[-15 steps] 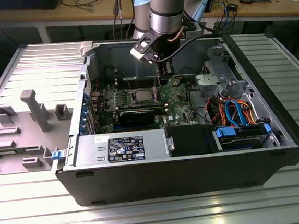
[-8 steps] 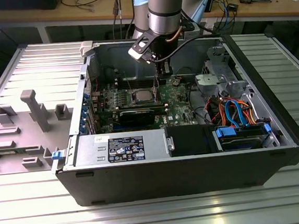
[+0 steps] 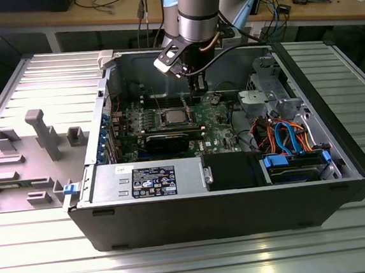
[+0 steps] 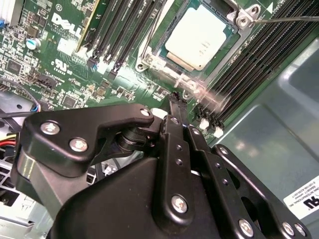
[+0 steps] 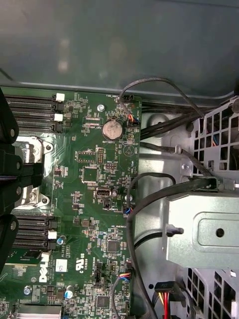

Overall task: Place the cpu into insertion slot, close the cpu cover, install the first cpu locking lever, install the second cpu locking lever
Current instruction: 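Close the cpu cover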

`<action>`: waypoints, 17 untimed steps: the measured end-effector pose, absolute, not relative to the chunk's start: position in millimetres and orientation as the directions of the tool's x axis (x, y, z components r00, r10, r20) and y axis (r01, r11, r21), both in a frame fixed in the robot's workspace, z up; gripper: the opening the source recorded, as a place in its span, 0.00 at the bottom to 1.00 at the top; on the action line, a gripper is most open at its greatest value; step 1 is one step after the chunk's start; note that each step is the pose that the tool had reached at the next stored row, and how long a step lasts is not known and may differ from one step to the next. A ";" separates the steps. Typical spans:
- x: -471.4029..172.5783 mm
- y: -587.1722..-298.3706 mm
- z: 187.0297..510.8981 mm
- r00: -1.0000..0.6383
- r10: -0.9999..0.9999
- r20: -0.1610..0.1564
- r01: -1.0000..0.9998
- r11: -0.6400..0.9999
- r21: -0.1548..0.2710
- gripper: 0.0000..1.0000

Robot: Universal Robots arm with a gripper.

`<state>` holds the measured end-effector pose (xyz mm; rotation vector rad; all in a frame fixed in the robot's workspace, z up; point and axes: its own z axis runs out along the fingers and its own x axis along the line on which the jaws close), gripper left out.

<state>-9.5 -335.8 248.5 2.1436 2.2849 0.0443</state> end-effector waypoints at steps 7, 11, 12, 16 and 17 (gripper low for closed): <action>-11.0 -335.9 248.5 -0.064 0.998 0.013 0.998 0.064 0.026 0.11; -15.7 -335.9 248.1 -0.064 0.998 0.014 0.998 0.064 0.026 0.11; -18.8 -335.9 247.9 -0.064 0.998 0.013 0.998 0.064 0.026 0.11; -31.9 -335.9 242.5 -0.064 0.998 0.013 0.998 0.064 0.026 0.11; -38.4 -335.9 239.2 -0.064 0.998 0.013 0.998 0.064 0.026 0.11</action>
